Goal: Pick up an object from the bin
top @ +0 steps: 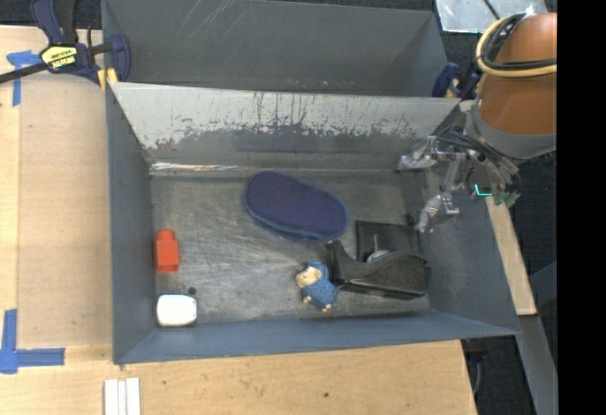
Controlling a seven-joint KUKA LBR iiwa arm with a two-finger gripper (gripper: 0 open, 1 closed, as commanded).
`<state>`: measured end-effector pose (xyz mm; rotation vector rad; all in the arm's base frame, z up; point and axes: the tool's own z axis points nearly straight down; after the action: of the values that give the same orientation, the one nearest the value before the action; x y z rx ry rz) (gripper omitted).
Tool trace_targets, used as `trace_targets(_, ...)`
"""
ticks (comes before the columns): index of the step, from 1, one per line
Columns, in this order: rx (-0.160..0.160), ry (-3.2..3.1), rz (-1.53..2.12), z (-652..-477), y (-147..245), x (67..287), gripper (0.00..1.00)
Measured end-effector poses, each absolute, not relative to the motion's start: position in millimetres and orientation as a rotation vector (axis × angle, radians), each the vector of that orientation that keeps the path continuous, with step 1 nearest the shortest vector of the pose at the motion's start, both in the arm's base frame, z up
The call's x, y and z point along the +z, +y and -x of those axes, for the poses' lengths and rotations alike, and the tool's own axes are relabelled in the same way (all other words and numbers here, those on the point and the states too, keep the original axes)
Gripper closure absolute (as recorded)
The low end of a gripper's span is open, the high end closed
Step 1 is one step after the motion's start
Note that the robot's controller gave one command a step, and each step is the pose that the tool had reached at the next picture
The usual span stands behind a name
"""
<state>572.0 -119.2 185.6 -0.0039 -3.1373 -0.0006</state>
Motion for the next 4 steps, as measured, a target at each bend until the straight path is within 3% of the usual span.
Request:
trace_targets(1, 0.006, -3.148, -0.115, -587.4, -69.1, 73.2, 0.00)
trace_targets(2, 0.007, -3.168, -0.111, -592.5, -69.5, 79.2, 1.00)
trace_targets(3, 0.005, -3.136, -0.340, -566.3, -77.6, 258.3, 1.00)
trace_targets(4, -0.004, -3.134, -0.165, -516.8, -23.1, 208.3, 1.00)
